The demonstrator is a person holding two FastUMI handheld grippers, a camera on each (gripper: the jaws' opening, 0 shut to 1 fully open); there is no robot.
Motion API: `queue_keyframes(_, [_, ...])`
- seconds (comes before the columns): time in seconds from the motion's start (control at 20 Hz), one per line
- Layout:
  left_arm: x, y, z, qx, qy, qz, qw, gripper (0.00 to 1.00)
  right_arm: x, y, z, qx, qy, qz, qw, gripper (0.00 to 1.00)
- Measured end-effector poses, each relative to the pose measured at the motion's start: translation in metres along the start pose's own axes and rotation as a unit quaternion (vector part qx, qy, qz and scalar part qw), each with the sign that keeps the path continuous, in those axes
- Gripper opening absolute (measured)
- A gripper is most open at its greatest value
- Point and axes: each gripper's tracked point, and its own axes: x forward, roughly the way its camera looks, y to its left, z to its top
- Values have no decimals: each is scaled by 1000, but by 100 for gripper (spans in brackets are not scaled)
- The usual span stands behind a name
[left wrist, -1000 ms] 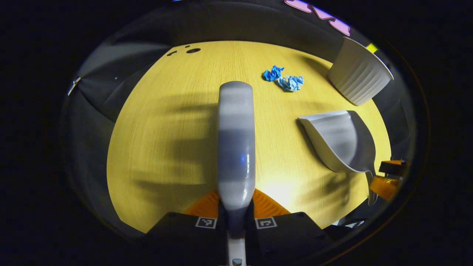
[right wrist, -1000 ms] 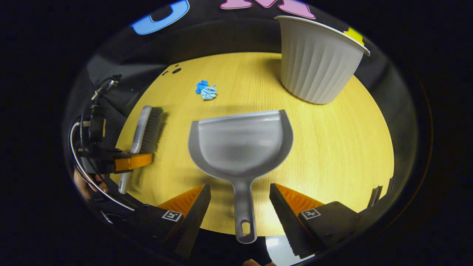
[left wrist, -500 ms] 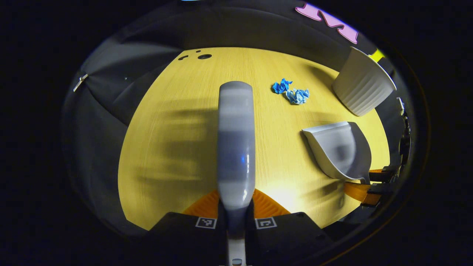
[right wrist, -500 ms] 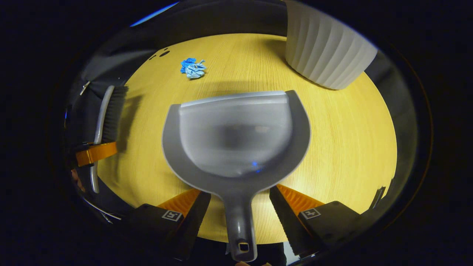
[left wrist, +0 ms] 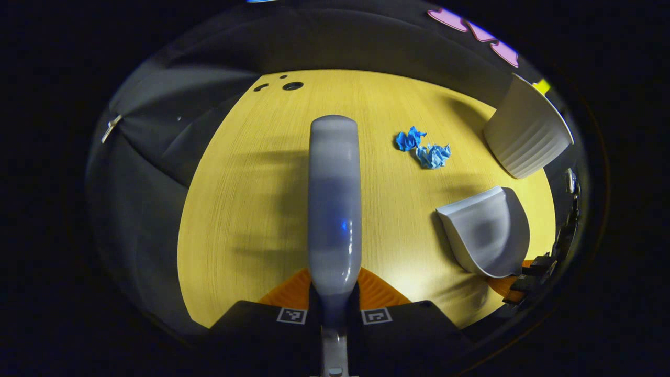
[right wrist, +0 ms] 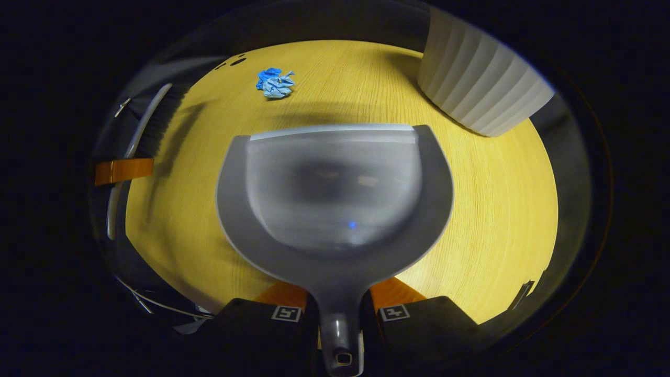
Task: Pick up the small broom and dustpan from the desktop, sweep the trash into the dustpan with the broom, and then empty the trash into the garbage bin.
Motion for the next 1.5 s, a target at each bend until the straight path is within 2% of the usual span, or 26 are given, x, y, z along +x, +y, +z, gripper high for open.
queue_keyframes(0.3, [34,-9,67,98,2,-11,995,25,-3,-4,-12,-37,88,37,995,37])
queue_keyframes(0.35, [40,-10,77,111,6,-11,994,23,-3,-4,-13,-38,91,40,994,43])
queue_keyframes(0.4, [49,-11,83,127,12,-9,992,23,-4,-5,-13,-40,91,41,994,36])
queue_keyframes(0.45, [55,-12,90,146,19,-8,989,23,-3,-7,-14,-43,91,38,994,35])
queue_keyframes(0.5, [62,-12,94,168,27,-6,985,24,-3,-9,-15,-46,89,36,994,34])
queue_keyframes(0.55, [68,-12,99,189,35,-2,981,25,-4,-11,-17,-47,86,33,995,41])
queue_keyframes(0.6, [74,-13,102,207,43,1,977,23,-3,-13,-19,-46,85,32,995,34])
queue_keyframes(0.8, [92,-14,111,256,64,13,965,23,-5,-21,-26,-31,76,29,996,34])
queue_keyframes(1.05, [97,-22,123,325,75,22,943,24,-8,-24,-23,-39,66,27,997,34])
queue_keyframes(1.3, [94,-44,119,380,79,-2,922,23,-7,-22,-20,-52,68,30,996,34])
queue_keyframes(1.4, [89,-55,112,411,79,-11,908,23,-6,-22,-21,-52,68,31,996,34])
queue_keyframes(1.5, [84,-67,99,427,80,-24,900,23,-6,-23,-21,-53,69,31,996,34])
